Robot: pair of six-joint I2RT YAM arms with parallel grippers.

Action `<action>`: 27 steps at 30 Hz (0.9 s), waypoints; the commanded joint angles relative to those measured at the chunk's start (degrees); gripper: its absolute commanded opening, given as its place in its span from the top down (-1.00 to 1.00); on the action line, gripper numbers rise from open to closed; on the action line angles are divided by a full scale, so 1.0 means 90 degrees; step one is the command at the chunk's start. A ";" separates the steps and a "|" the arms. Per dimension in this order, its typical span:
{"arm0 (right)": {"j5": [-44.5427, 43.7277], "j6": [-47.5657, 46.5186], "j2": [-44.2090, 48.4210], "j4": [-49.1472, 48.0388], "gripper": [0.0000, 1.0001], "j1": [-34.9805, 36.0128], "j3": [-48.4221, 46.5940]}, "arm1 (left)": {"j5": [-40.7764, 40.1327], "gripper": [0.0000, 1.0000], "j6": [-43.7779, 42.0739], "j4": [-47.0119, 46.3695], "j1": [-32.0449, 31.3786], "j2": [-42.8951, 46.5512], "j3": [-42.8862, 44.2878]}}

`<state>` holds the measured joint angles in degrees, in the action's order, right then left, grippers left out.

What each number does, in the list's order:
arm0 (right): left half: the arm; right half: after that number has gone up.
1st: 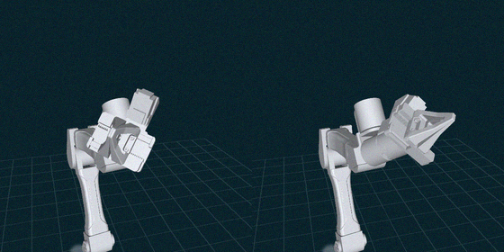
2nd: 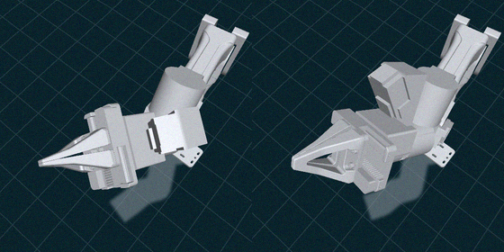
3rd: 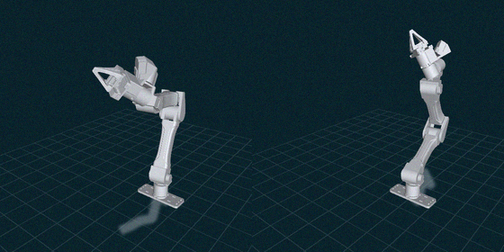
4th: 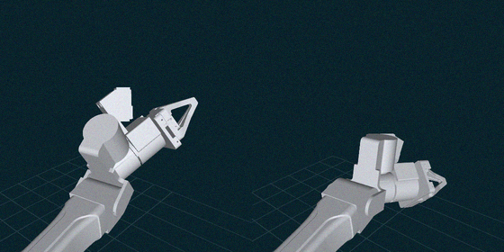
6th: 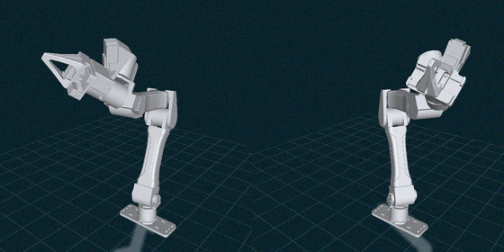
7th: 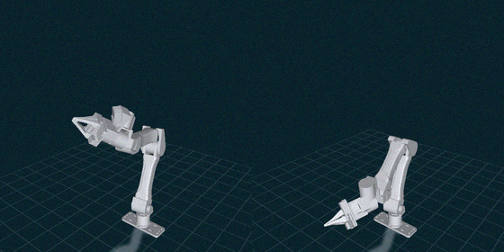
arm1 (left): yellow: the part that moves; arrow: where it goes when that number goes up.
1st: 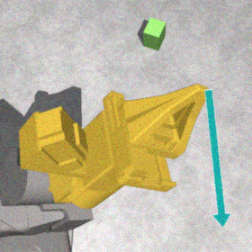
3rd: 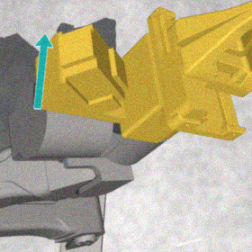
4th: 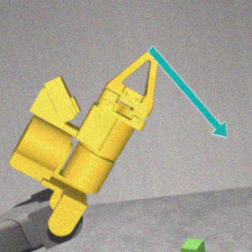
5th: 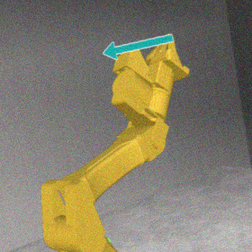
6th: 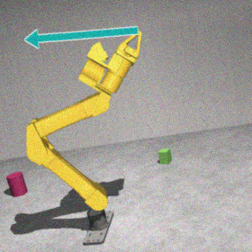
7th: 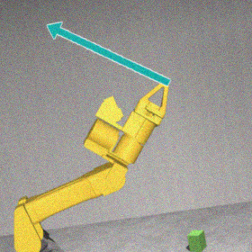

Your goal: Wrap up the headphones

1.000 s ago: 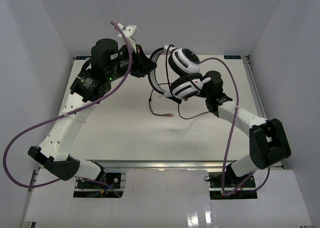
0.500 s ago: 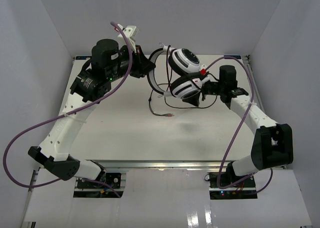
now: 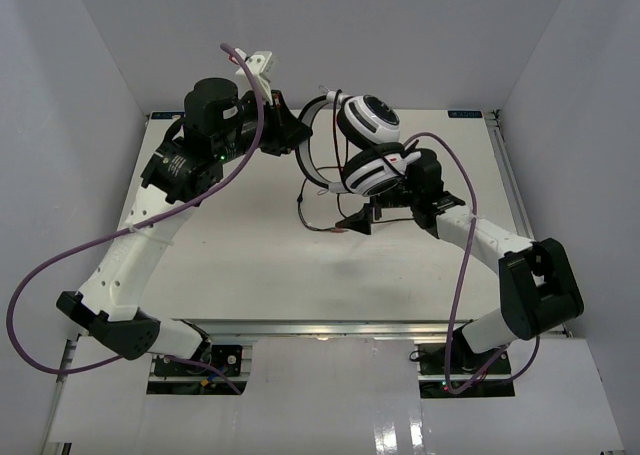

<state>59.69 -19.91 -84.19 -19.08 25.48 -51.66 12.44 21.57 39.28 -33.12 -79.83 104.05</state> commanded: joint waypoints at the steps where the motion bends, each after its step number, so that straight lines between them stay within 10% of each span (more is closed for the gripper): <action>1: 0.0889 0.0629 -0.0014 -0.1164 -0.55 0.0448 0.0655 | -0.0481 1.00 0.0594 -0.0525 -0.0001 0.0177 0.0305; 9: 0.1363 0.0286 0.0528 -0.0766 0.30 0.0579 0.1563 | -0.1558 1.00 0.1195 -0.1107 0.0025 0.0385 -0.0015; 16: 0.1618 -0.3215 0.0925 0.3891 0.32 0.1215 0.0989 | -0.1981 1.00 0.1178 -0.1048 0.0243 0.0009 0.0477; 22: 0.0974 -0.3163 0.2169 0.4438 0.82 0.1261 0.0999 | -0.2357 1.00 0.0708 -0.0906 0.0628 -0.0262 0.0270; 27: 0.0223 -0.3198 0.2412 0.5190 0.85 0.1251 0.0192 | -0.2423 1.00 0.0341 -0.0904 0.1043 -0.0143 -0.0302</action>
<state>67.68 -45.83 -64.03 19.47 36.82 -43.08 -7.43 26.56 34.54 -26.38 -83.09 103.51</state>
